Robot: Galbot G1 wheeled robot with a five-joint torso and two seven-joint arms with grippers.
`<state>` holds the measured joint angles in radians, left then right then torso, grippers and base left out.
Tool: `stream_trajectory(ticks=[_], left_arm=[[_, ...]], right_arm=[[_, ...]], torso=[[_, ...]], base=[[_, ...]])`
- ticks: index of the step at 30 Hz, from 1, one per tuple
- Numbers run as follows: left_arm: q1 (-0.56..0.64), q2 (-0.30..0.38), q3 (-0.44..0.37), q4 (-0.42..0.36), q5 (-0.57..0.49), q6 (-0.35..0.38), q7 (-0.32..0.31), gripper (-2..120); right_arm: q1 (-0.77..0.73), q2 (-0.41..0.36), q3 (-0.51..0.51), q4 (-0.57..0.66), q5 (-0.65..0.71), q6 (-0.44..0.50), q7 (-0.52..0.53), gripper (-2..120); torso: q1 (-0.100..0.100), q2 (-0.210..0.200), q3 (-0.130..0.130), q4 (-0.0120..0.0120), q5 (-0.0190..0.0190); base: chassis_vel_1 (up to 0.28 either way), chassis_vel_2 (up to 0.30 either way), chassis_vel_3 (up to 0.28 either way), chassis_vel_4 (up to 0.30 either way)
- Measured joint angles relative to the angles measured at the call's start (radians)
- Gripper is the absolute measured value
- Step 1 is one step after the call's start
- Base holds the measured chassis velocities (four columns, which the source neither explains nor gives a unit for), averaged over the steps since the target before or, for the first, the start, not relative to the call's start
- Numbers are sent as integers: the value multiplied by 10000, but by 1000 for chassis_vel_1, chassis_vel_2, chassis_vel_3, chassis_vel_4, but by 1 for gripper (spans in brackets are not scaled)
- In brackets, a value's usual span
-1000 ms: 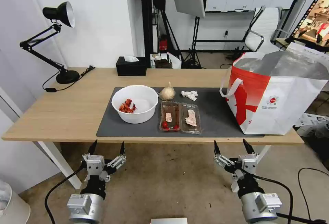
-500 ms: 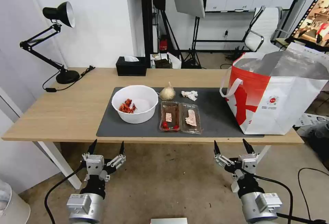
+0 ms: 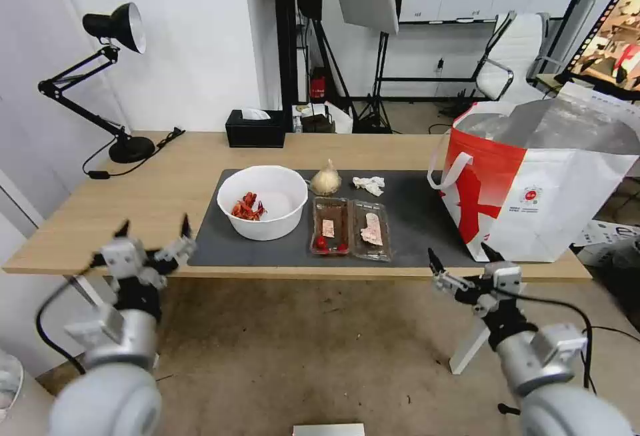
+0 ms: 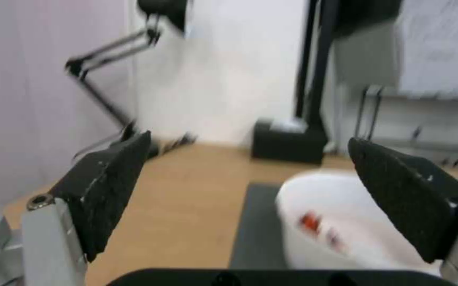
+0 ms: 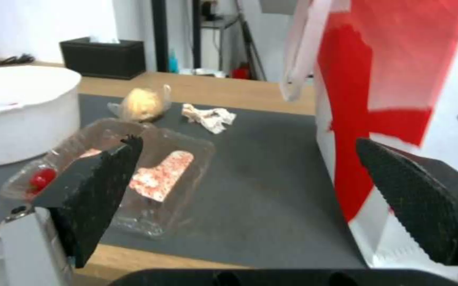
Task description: Pick up the trash from the table and place it into the takeout bag.
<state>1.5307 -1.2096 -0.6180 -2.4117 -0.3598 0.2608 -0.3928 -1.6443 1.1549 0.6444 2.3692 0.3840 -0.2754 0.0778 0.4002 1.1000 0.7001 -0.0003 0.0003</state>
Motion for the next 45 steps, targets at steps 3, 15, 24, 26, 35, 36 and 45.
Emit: stream_trajectory(ticks=[3,15,24,26,35,36,45], left_arm=[[1,-35,151,137,-17,-1106,452,100],[75,-58,200,226,9,-1156,585,100],[219,-93,273,463,71,-1136,695,100],[247,-124,288,502,114,-1136,726,100],[428,-480,518,1085,515,-1204,958,100],[428,-480,518,1085,515,-1204,958,100],[722,-428,455,1209,627,-1341,1060,100]], right_arm=[[625,-1395,389,286,1551,-1114,319,100],[919,-2000,526,393,2283,-1390,409,100],[568,-1174,58,-9,1515,195,-152,100],[546,-1145,23,-66,1490,203,-163,100],[797,-767,-738,-1146,1139,645,-164,100],[797,-767,-738,-1146,1139,645,-164,100],[2333,203,-3787,-1448,6529,563,2761,100]], torso=[[-1,-1,0,2,-3],[-1,-1,0,4,-7],[-2,0,-1,2,-5],[-2,0,-1,3,-3],[-2,0,-1,2,-3],[-2,0,-1,2,-3],[-2,0,-1,5,-8]], base=[[0,0,0,0],[0,0,0,0],[0,0,0,0],[0,0,0,0],[0,0,0,0],[0,0,0,0],[0,0,0,0]])
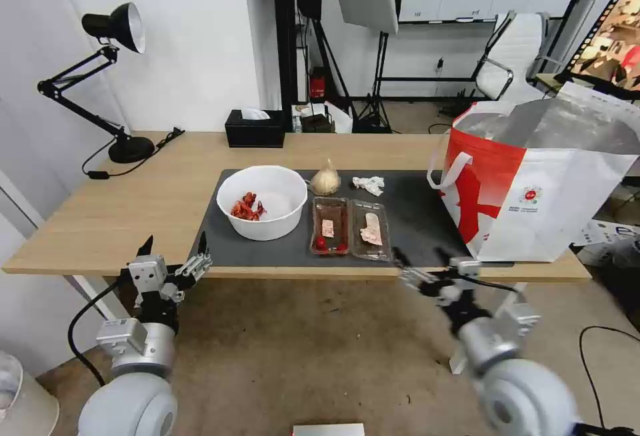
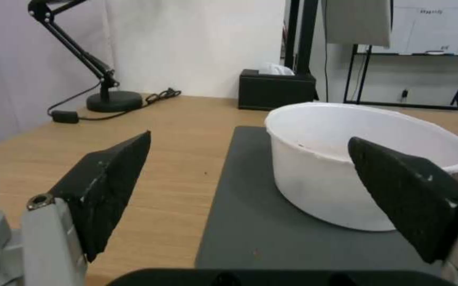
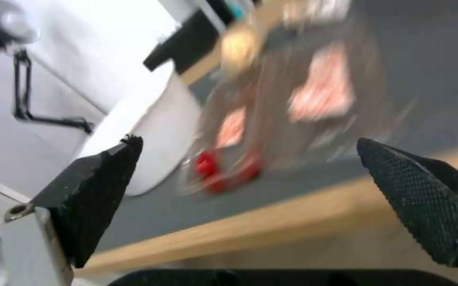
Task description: Pick up the trash from the table and place it into the takeout bag.
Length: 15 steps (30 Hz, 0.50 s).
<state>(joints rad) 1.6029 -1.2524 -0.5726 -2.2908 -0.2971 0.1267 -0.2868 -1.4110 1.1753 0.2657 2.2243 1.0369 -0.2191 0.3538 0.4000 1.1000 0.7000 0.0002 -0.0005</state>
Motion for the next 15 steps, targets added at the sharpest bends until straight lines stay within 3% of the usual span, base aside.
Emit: stream_trajectory(ticks=[3,6,15], left_arm=[[163,112,-83,-56,7,-1,5,100],[251,249,-173,-93,-2,-2,1,100],[350,287,-220,-108,-24,0,-21,100]], right_arm=[[582,588,-696,-195,1530,-47,1428,100],[927,1026,-938,-495,2269,-35,1930,100],[1638,1585,-1214,-1307,2634,150,2102,100]], torso=[[-1,0,0,-1,2],[0,0,-1,-1,2],[0,0,0,-3,3]], base=[[0,0,0,0],[0,0,0,0],[0,0,0,0]])
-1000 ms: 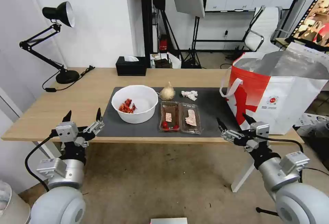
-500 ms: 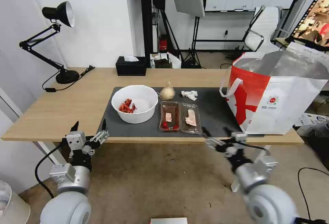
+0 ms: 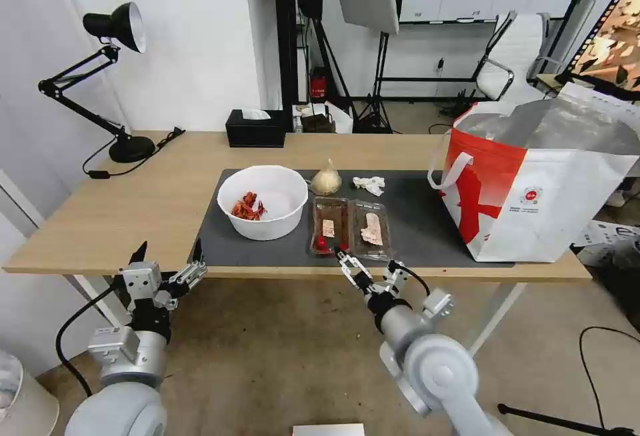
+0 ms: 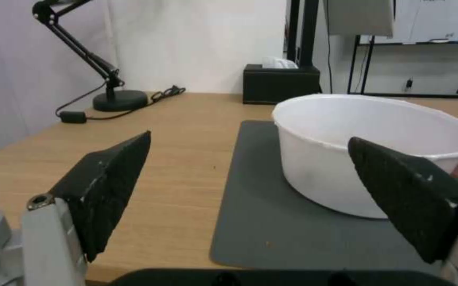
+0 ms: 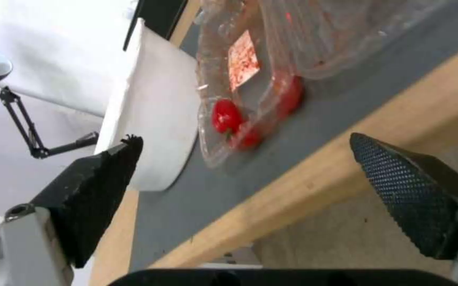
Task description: Pick up the trash from the table and place it into the takeout bag.
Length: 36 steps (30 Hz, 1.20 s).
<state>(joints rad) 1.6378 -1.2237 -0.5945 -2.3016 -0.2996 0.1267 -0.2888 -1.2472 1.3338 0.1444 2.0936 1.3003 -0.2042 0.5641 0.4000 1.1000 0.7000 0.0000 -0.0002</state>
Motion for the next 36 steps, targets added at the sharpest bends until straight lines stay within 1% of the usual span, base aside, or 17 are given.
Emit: stream_trajectory(ticks=[10,19,29,32,34,36], left_arm=[[71,-27,-26,27,6,-2,-3,100],[147,-66,-25,54,9,-122,-17,100],[242,-87,-49,55,25,-308,-17,100],[260,-89,-57,57,29,-345,-19,100],[275,-90,-58,68,32,-374,-20,100],[277,-91,-58,76,33,-382,-20,100]], right_arm=[[376,88,-76,-205,-12,10,-6,100],[680,301,202,-665,294,100,10,100],[688,508,370,-716,475,141,189,100],[613,524,471,-689,259,302,180,100],[534,483,577,-653,-105,432,125,100],[517,461,620,-634,-196,453,104,100]], torso=[[0,0,0,0,1],[0,0,0,0,2],[-1,1,-1,2,2],[0,0,0,3,2],[0,0,1,0,2],[0,-1,1,-1,2]], base=[[0,0,0,0],[0,0,0,0],[0,0,0,0],[0,0,0,0],[0,0,0,0],[0,0,0,0]])
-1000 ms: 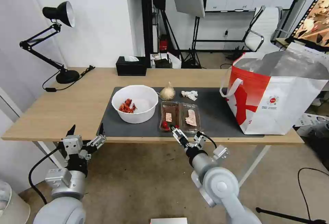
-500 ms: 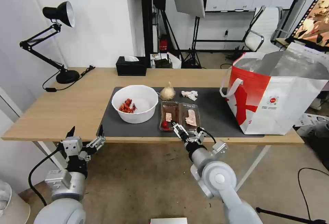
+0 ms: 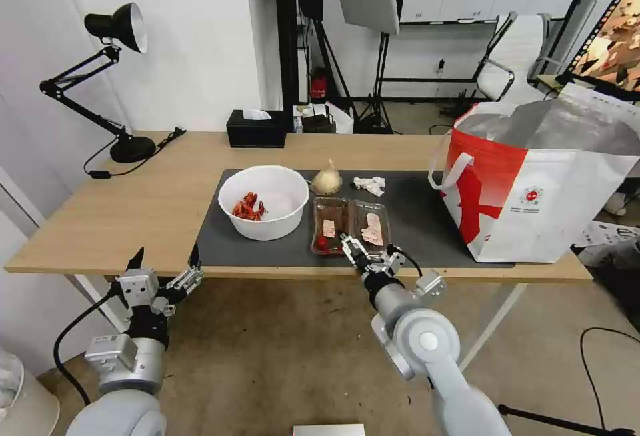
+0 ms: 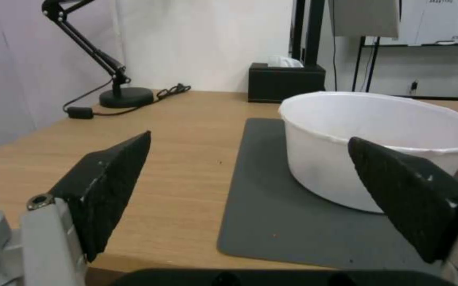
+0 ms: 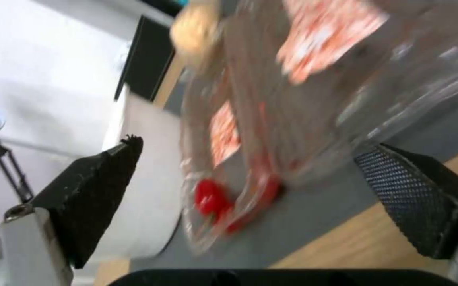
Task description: Pick up the trash from the table and place it into the takeout bag.
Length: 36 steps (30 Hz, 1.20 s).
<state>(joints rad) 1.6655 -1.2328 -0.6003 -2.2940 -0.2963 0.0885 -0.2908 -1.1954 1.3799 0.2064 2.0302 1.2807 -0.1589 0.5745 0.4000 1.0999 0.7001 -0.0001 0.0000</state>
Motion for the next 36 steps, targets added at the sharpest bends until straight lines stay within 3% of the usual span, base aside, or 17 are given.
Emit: stream_trajectory(ticks=[10,16,22,28,36], left_arm=[[18,-66,14,115,28,-186,0,100],[27,-81,0,124,35,-227,0,100],[16,-163,-31,143,75,-262,-6,100],[11,-263,12,195,177,-266,-7,100],[-84,-248,3,210,143,-266,-11,100]], right_arm=[[126,-551,203,102,-1927,216,-1381,100],[511,-931,62,81,-2149,-9,-2390,100],[1597,-1484,-533,-177,-716,-892,-2755,100],[2773,-1556,-1082,-1243,829,-1991,-1745,100],[3163,-1668,-1107,-1488,1429,-1862,-1589,100]], torso=[[0,0,0,0,0],[0,0,0,0,0],[0,0,-1,1,0],[1,-1,0,3,0],[0,0,-1,0,-1]], base=[[0,0,0,0],[0,0,0,0],[0,0,0,0],[0,0,0,0],[0,0,0,0]])
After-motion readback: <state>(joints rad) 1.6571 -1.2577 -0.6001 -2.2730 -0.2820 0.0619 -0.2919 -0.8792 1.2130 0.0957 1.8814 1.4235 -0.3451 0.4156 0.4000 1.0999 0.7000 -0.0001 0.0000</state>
